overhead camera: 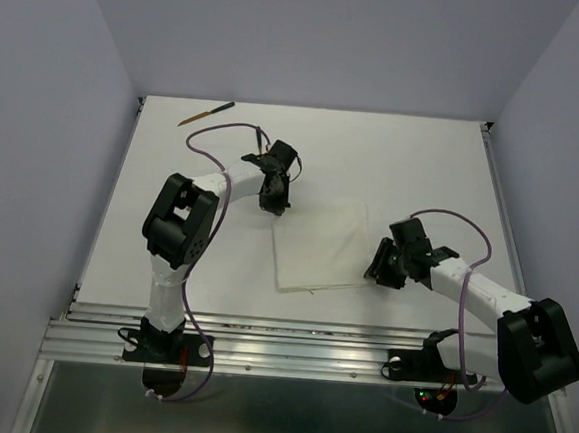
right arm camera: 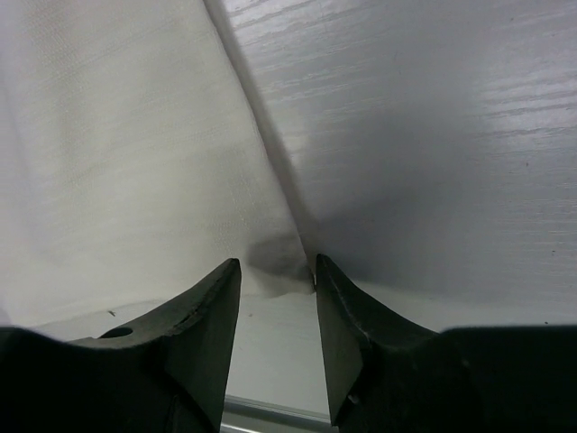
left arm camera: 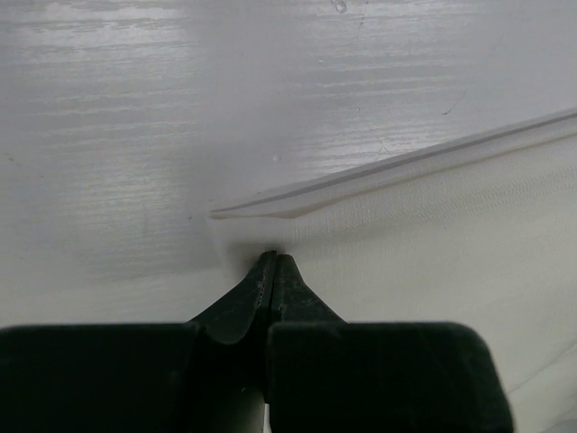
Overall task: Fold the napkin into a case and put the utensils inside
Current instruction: Pick up the top corner of the square-folded napkin from the center of the board.
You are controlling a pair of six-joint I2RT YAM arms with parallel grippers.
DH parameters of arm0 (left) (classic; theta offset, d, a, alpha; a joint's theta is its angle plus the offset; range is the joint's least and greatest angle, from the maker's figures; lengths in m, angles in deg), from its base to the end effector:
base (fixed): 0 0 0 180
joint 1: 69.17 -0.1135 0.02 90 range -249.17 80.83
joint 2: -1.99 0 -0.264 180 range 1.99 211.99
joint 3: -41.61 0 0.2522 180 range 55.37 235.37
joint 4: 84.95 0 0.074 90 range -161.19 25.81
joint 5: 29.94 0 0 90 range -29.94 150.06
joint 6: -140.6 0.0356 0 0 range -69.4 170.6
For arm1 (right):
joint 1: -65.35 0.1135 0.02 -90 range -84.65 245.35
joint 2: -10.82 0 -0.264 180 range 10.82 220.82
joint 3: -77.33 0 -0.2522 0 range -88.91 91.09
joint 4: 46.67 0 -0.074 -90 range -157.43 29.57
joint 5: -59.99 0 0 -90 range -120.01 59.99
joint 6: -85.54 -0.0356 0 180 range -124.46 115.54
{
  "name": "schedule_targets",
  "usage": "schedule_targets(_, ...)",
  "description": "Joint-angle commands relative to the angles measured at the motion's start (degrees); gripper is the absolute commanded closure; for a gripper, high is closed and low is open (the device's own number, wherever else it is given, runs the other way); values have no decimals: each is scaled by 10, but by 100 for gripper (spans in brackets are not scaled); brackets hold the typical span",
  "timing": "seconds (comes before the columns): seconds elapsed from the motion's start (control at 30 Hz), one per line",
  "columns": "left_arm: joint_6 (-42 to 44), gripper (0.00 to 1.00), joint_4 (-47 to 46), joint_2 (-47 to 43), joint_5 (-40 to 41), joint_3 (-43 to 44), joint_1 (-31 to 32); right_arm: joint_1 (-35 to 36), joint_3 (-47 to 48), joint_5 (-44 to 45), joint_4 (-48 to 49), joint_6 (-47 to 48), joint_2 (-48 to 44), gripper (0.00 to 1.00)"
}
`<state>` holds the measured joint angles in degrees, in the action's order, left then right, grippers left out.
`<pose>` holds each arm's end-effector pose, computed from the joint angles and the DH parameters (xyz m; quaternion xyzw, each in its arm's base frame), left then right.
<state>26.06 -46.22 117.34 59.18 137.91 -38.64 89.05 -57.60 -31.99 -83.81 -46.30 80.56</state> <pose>0.3700 -0.2188 0.1770 0.0523 0.9593 -0.1348 0.2426 0.1914 0.0853 0.1593 0.1487 0.9583 0.1459 0.1957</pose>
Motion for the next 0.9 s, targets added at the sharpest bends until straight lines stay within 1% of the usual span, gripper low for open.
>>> schedule_targets(0.0, 5, 100, 17, -57, 19, 16, -3, 3, -11, -7, 12, -15, -9, 58)
schedule_targets(0.03, 5, 100, 19, -59, 19, 16, -3, 3, -8, -2, 11, -17, -11, 63)
schedule_targets(0.1, 6, 100, 19, -65, 19, 14, -3, 3, -3, 10, 6, -17, -15, 67)
schedule_targets(0.13, 6, 100, 21, -65, 19, 14, -3, 3, 2, 14, 2, -17, -21, 72)
schedule_targets(0.2, 8, 100, 21, -69, 18, 10, -3, 3, 6, 17, -6, -18, -24, 76)
schedule_targets(0.27, 8, 100, 21, -72, 17, 5, -3, 3, 8, 17, -8, -17, -32, 77)
schedule_targets(0.3, 10, 100, 19, -77, 18, 0, -3, 3, 11, 35, -12, -16, -34, 77)
schedule_targets(0.4, 12, 100, 18, -82, 19, -6, -3, 3, 15, 36, -17, -11, -35, 69)
schedule_targets(0.57, 13, 100, 16, -81, 14, -6, -3, 3, 17, 31, -13, -8, -32, 71)
schedule_targets(0.6, 13, 100, 16, -80, 14, -6, -3, 3, 17, 30, -13, -8, -32, 73)
schedule_targets(0.67, 14, 100, 13, -81, 13, -7, -2, 3, 20, 30, -12, -7, -32, 83)
schedule_targets(0.7, 14, 100, 14, -81, 12, -6, -2, 3, 22, 29, -11, -6, -33, 91)
schedule_targets(0.73, 14, 100, 14, -80, 12, -6, -2, 3, 22, 29, -11, -5, -33, 91)
schedule_targets(0.77, 15, 100, 13, -80, 12, -6, -3, 3, 24, 27, -11, -4, -32, 93)
schedule_targets(0.87, 17, 100, 14, -80, 12, -5, -2, 3, 31, 25, -12, 0, -30, 93)
